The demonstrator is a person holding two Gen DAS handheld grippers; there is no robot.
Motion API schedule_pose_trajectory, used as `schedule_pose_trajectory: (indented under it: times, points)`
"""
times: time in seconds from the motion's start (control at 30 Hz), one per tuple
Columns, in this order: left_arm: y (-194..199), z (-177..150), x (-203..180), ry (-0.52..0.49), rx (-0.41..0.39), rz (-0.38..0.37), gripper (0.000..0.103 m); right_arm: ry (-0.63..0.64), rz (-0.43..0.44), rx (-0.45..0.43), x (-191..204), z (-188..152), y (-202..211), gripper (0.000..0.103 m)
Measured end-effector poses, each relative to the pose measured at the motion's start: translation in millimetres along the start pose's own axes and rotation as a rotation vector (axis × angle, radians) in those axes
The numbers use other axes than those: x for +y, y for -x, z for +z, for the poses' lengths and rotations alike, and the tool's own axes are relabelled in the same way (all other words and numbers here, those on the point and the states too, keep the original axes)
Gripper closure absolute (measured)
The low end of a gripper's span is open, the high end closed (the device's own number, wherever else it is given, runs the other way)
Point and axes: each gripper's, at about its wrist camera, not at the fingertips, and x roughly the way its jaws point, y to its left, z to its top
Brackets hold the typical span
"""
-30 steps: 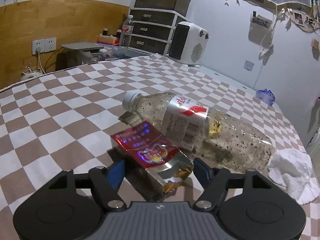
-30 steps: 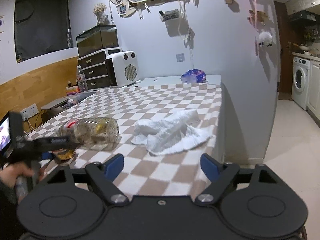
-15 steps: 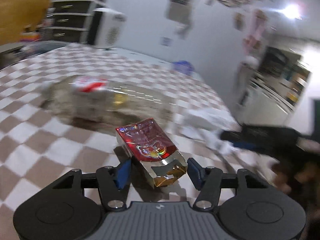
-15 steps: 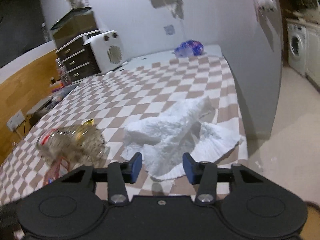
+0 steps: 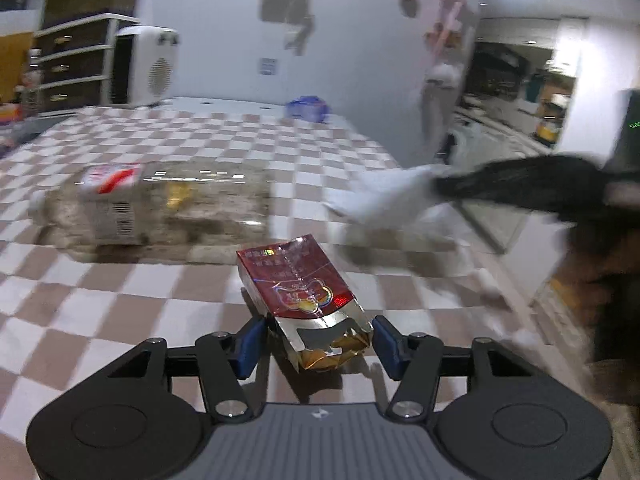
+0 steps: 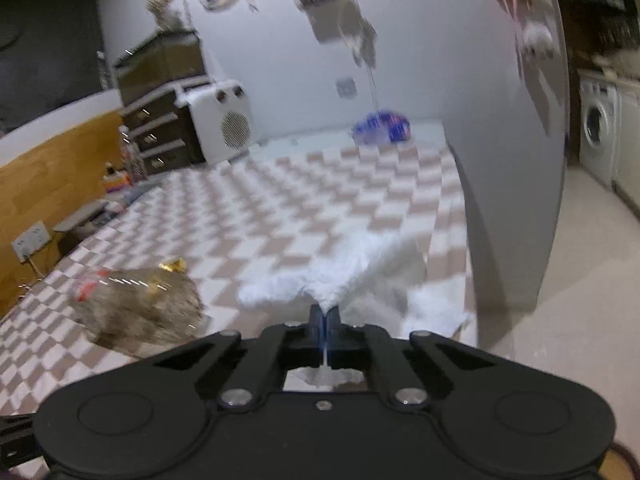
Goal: Collect trash
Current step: 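Lower the left gripper onto the red snack box while the right gripper reaches the white cloth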
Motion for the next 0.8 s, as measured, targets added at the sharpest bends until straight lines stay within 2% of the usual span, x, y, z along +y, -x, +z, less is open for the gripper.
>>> schedule_pose_trajectory:
  times: [0.1,0.17,0.37,0.47,0.57,0.73,0.8]
  points:
    - [2,2,11,0.037,-0.007,0.007,0.04,0.038,0.035,-0.062,5,10,35,0.102]
    - [3,2,11,0.038,-0.012,0.0,0.027,0.043,0.063,-0.103,7,17,60,0.102]
    - [8,0,6,0.045,-0.03,-0.008,0.009,0.077,0.147,-0.185,19,31,137,0.102]
    - [8,0,4,0.08,-0.048,0.025,0.008,0.109,0.178,-0.191,24,30,168,0.102]
    - [7,0,4,0.111,-0.055,0.042,0.008,0.112,0.214,-0.133,22,21,177,0.102]
    - [0,0,4,0.129,-0.053,0.086,0.008,0.056,0.305,0.112,8,-12,143,0.101]
    - [-4,-1,3,0.116,-0.048,0.107,0.008,0.071,0.262,0.141,7,-23,127,0.102]
